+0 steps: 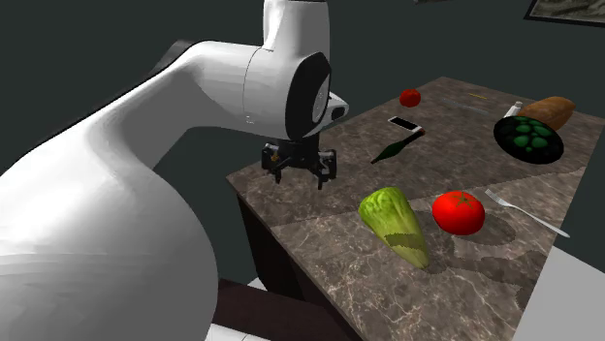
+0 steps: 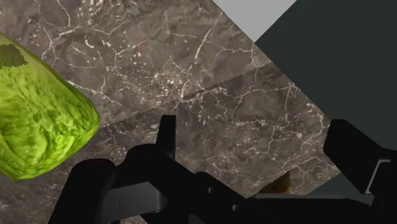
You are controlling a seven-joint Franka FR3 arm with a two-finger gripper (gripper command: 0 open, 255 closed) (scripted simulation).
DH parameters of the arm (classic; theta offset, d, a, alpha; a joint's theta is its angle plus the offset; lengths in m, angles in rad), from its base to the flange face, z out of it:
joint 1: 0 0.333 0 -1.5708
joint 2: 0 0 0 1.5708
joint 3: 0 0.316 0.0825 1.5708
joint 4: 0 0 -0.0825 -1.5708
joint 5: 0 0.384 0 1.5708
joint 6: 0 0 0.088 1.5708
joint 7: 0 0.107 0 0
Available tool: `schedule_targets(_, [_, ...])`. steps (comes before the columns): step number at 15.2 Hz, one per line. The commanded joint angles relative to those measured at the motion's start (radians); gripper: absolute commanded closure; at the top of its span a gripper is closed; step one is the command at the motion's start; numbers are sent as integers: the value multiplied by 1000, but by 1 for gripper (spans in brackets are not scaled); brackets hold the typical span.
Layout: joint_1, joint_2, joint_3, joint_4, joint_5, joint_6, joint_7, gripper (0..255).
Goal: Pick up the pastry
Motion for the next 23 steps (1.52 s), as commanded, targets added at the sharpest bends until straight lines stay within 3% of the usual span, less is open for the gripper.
schedule_targets(1, [0, 0, 0, 0, 0, 0, 0, 0])
schedule_targets(12, [13, 368, 153, 105, 53, 233, 237, 0])
schedule_targets(23, [18, 802, 254, 382, -9, 352, 480, 0])
